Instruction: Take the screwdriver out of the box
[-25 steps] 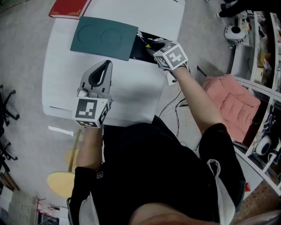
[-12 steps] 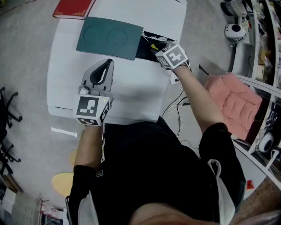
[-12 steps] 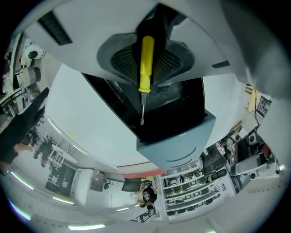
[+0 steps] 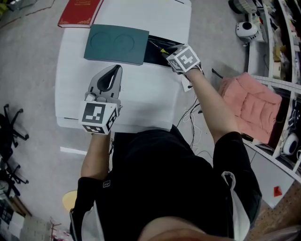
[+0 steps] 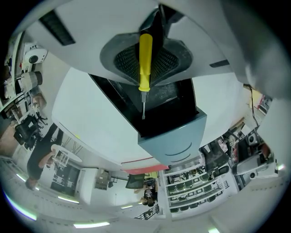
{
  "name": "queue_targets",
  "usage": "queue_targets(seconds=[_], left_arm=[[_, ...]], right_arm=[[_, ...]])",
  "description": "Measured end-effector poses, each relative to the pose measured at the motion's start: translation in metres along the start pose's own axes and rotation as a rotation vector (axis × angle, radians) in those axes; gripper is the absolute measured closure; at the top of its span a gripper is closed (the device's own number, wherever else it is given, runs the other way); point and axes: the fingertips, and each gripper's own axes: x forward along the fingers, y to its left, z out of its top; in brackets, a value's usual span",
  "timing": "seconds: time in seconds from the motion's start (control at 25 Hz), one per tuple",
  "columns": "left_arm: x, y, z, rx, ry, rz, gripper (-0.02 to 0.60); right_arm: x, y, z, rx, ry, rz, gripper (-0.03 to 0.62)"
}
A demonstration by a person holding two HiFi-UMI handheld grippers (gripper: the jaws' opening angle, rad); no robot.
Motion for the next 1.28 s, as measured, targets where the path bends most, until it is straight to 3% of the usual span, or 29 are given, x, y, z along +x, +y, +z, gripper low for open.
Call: queue_targets(seconds=[0.32,0.68,1.28], left_arm=[[-0.008,-0.016,0.013,0.022,-0.017,-0.012,0.566],[-0.023,-0.051,0.041,0.097,-0.038,0.064,0.566],[-0.067,-0.162,0.067,0.218,-0.071,0.162,0.566]], right_arm=[[-0.049,-0.002,0.007,0.043,-0.094,-0.031,0.511],[-0.112,-0.003,0.001,0.074,-0.275,0.022,0.512],[-0.231,0.011,-0.072,0.225,-0.608,0.096,0.513]])
